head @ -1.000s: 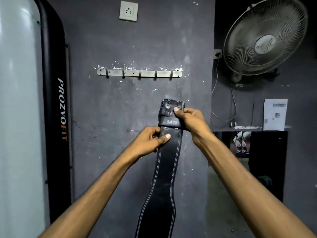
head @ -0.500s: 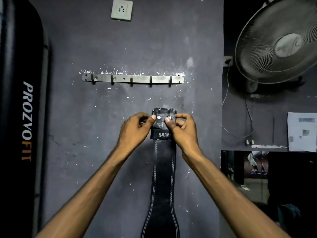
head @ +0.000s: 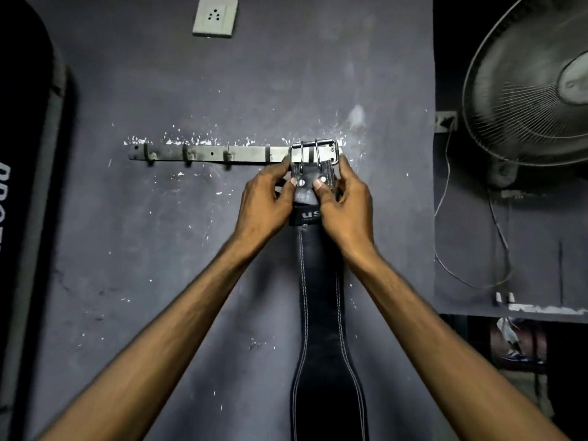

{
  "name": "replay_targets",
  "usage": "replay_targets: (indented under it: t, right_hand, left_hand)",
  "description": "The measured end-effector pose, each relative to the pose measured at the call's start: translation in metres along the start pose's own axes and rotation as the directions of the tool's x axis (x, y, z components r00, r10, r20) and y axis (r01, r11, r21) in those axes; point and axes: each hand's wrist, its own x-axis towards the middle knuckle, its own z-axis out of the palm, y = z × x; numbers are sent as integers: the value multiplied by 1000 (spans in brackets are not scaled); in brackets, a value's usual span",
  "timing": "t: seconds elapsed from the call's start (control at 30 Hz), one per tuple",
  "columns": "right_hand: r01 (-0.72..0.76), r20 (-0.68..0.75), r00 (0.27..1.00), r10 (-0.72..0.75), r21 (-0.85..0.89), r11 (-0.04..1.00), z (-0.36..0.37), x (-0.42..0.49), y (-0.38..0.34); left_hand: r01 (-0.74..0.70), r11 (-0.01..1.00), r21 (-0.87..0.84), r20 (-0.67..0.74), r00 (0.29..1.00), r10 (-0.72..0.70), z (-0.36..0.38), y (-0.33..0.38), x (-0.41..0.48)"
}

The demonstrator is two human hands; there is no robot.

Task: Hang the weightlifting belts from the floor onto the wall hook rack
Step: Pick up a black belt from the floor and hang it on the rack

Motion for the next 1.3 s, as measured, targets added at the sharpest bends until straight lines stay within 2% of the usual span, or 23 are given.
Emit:
replay_targets:
  t: [0.1,0.23,0.33,0.6,0.8,1.03,1.3]
  right_hand:
    - [21,5,1000,-21,-89,996,3,29,4]
    - [-81,101,990,97,-153,985,6,41,23]
    - [-44,128,989,75,-230,972,7,25,38]
    - [-63,142,986,91,-188,980,3,8,31]
    - [-87,141,982,123,-241,967,-4,-15,15]
    - [-148,111,975,192,-319,936,-9,-59,-7]
    - [-280,72,943,326,-365,888,-14,-152,-36]
  left_hand:
    - [-26,997,72,15,1000,25,9,1,24]
    - [55,980,193,86,994,-73,22,-8,31]
    - [23,967,255,95,994,-49,30,-22,19]
    - [8,980,200,90,996,-27,22,-26,5]
    - [31,976,216,178,982,-70,5,-21,-19]
    - [-18,980,200,269,963,-37,-34,-14,-62]
    - [51,986,158,411,905,-113,-95,-13,-143]
